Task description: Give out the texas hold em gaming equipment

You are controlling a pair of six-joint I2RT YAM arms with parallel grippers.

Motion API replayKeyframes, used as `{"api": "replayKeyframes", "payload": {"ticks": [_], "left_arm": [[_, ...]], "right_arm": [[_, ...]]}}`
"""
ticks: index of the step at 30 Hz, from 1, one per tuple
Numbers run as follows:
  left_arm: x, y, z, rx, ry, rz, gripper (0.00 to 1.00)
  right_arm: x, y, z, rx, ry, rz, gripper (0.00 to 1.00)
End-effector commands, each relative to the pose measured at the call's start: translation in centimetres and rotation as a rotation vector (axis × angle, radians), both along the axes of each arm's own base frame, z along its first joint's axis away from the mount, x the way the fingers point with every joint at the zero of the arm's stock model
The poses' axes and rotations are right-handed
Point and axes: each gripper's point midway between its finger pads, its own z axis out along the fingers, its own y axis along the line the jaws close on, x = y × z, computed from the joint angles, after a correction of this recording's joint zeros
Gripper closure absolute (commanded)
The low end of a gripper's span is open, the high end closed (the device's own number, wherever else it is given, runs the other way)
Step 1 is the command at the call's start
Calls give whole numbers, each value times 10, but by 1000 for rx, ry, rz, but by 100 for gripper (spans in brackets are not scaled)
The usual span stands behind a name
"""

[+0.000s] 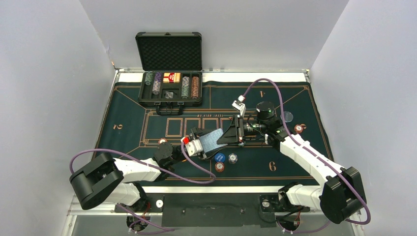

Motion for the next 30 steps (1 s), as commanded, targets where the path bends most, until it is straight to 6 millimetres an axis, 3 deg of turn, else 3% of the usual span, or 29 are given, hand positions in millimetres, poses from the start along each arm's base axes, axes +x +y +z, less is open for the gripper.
{"api": "replayKeyframes", "payload": {"ticks": [1, 4, 8, 11, 13, 27, 29, 30], "left_arm": [[-6, -6, 25, -68, -35, -40, 38], [-6, -7, 24, -62, -33, -45, 43], [-7, -9, 24, -54, -31, -57, 59], [-7, -12, 23, -43, -25, -67, 89], [-7, -12, 23, -40, -24, -67, 100], [-4, -10, 26, -54, -4, -49, 99], [-2, -9, 26, -61, 6, -40, 88], [-2, -9, 27, -66, 7, -37, 75]], "right_arm": [[3, 4, 16, 49, -85, 9, 100], [3, 4, 16, 49, -87, 7, 100], [3, 4, 16, 50, -88, 8, 100], [2, 4, 16, 49, -87, 11, 100], [2, 4, 16, 49, -89, 11, 100], [-1, 3, 17, 47, -102, 22, 100], [-2, 3, 17, 47, -102, 24, 100], [-2, 3, 17, 46, -102, 24, 100]]}}
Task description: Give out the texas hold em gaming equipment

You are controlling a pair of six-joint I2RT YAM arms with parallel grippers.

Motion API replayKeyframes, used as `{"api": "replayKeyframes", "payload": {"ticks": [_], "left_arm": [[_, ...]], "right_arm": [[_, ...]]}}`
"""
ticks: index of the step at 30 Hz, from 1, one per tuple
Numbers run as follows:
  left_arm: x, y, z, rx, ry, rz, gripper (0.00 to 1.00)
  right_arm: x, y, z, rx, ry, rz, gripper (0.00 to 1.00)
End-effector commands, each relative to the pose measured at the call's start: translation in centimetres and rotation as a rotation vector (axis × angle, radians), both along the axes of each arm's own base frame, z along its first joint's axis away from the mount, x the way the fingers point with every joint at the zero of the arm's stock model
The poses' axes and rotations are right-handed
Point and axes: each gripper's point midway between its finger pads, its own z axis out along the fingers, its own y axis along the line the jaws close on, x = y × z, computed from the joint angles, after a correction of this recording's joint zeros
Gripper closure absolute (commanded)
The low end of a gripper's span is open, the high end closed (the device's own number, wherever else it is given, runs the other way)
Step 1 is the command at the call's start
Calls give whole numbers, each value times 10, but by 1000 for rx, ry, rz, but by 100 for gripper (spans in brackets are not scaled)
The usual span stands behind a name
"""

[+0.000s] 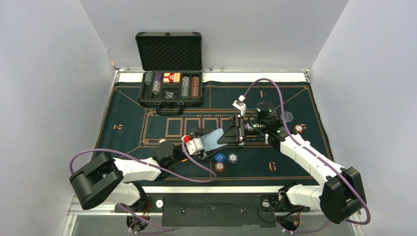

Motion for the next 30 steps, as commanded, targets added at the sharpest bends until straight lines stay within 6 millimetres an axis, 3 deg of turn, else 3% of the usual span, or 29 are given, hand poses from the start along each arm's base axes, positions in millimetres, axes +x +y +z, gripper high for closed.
{"api": "replayKeyframes", "payload": {"ticks": [1, 9, 19, 25, 30], "left_arm": [[-3, -6, 28, -73, -20, -26, 64], [-1, -3, 27, -76, -10, -7, 35], [-1, -2, 29, -80, -15, -2, 26], [-2, -3, 27, -74, -10, -11, 37], [-3, -5, 28, -72, -8, -20, 67]], "right_arm": [[-2, 4, 18, 48, -99, 24, 100], [-4, 3, 18, 50, -96, 28, 100], [-6, 4, 20, 54, -95, 34, 100], [-6, 4, 20, 56, -98, 35, 100], [-6, 4, 19, 54, -94, 33, 100]]}}
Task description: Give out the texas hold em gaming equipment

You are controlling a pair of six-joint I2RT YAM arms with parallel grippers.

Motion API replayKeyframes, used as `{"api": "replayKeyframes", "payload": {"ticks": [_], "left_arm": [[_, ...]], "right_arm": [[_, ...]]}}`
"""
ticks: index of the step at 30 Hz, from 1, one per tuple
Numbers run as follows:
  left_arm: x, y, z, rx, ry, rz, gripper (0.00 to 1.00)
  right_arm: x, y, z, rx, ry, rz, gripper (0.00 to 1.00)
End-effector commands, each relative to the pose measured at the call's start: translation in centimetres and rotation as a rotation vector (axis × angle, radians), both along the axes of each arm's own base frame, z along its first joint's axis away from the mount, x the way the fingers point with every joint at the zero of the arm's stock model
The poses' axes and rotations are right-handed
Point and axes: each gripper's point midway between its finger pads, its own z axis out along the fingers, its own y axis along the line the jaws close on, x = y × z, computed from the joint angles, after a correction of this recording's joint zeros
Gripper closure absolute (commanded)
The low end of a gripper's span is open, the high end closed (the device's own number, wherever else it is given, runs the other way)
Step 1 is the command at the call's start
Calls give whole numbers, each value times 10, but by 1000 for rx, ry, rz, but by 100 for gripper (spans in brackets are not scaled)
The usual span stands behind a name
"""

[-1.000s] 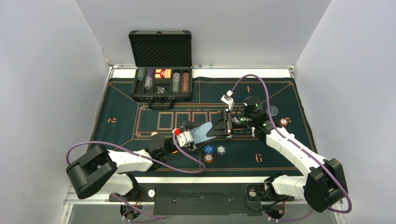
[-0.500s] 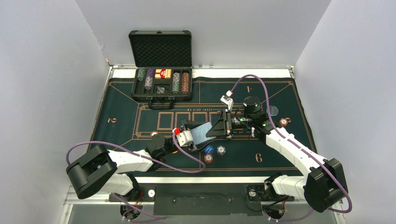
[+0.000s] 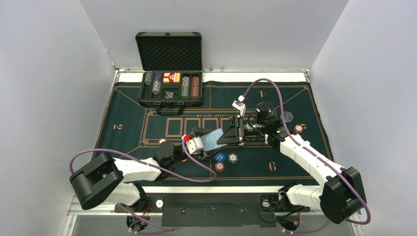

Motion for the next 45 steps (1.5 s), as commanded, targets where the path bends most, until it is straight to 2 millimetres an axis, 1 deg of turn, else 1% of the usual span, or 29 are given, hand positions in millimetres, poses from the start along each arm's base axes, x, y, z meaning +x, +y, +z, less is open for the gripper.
{"api": "replayKeyframes", "payload": {"ticks": [1, 2, 3, 4, 9, 10, 11, 12, 13, 14, 15, 16, 20, 23, 27, 29, 31, 40, 41, 44, 45], "left_arm": [[-3, -5, 30, -66, -41, -23, 72], [-3, -5, 30, -65, -41, -26, 83], [-3, -6, 30, -63, -40, -28, 89], [-4, -6, 31, -63, -42, -34, 99], [-3, -6, 31, -62, -34, -32, 100], [-3, -6, 32, -63, -34, -30, 100], [-2, -5, 31, -61, -30, -29, 100], [-2, -4, 31, -60, -30, -27, 100], [-1, -4, 31, -58, -26, -23, 100], [-1, -3, 30, -58, -25, -21, 100], [-1, -3, 31, -60, -22, -20, 100], [0, -2, 31, -61, -21, -18, 100], [0, -1, 31, -65, -16, -20, 100], [0, -1, 33, -71, -19, -20, 100], [0, -2, 36, -78, -20, -25, 100], [-1, -2, 36, -80, -19, -28, 100], [-1, -2, 36, -80, -17, -30, 100], [-3, -2, 37, -88, -12, -41, 100], [-3, -3, 35, -85, -12, -46, 100], [-4, -4, 36, -85, -12, -53, 100], [-4, -5, 35, -83, -10, -57, 100]], "right_arm": [[-5, 3, 19, 55, -92, 30, 100], [-5, 3, 19, 55, -90, 31, 100], [-5, 3, 19, 55, -91, 30, 100], [-5, 3, 19, 54, -90, 29, 100], [-5, 2, 18, 53, -87, 27, 100], [-5, 2, 18, 53, -87, 27, 88], [-5, 2, 18, 54, -89, 27, 82], [-5, 2, 19, 54, -89, 26, 69], [-5, 2, 19, 54, -90, 27, 64], [-5, 2, 19, 54, -91, 27, 55], [-6, 2, 19, 54, -90, 27, 51], [-5, 2, 19, 55, -92, 27, 45], [-5, 2, 19, 53, -91, 26, 33], [-4, 2, 18, 50, -95, 22, 28], [-3, 1, 10, 15, -90, 12, 16], [-3, 1, 9, 9, -94, 14, 10], [-3, 0, 9, 7, -100, 15, 9], [-3, 1, 8, 5, -94, 21, 8], [-3, 1, 8, 6, -89, 21, 9], [-3, 1, 9, 11, -83, 21, 20], [-3, 1, 9, 12, -79, 19, 21]]}}
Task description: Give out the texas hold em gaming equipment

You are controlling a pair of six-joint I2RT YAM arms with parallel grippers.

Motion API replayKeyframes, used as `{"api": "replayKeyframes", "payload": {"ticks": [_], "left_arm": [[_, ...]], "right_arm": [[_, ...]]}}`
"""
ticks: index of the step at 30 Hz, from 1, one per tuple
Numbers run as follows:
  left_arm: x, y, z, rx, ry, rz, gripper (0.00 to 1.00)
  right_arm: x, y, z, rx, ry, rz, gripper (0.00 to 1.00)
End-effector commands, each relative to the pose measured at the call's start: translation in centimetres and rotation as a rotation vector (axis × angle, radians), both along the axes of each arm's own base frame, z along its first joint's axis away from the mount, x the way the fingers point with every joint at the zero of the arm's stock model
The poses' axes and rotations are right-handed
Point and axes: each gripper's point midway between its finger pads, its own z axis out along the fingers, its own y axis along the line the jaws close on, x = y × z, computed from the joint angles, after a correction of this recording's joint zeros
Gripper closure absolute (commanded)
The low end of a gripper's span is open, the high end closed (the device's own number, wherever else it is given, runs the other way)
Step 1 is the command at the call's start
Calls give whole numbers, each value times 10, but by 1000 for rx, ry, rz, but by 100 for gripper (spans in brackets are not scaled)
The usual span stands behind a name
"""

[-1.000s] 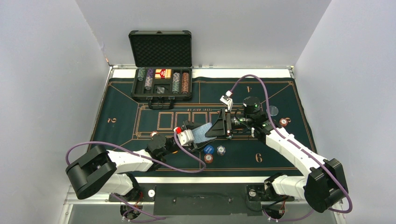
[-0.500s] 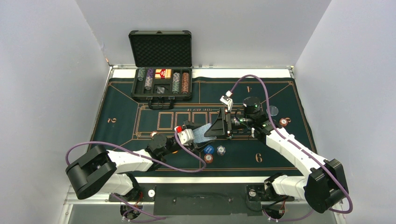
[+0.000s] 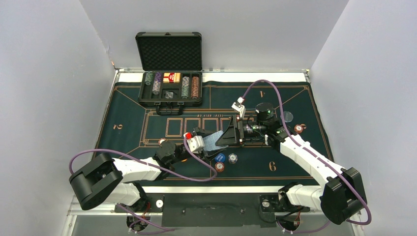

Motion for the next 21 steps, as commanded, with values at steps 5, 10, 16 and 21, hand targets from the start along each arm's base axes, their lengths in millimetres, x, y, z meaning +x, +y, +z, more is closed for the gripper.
{"api": "replayKeyframes", "payload": {"ticks": [5, 10, 16, 21], "left_arm": [[-2, -4, 46, -116, -78, -32, 100], [-3, -4, 46, -115, -76, -37, 100], [-4, 1, 46, -124, -51, -58, 100], [-7, 7, 46, -125, -42, -76, 100]], "right_arm": [[2, 4, 17, 41, -55, 6, 24], [1, 4, 17, 42, -56, 5, 23], [0, -2, 21, 35, -112, 26, 3], [-2, -12, 22, 14, -191, 31, 0]]}}
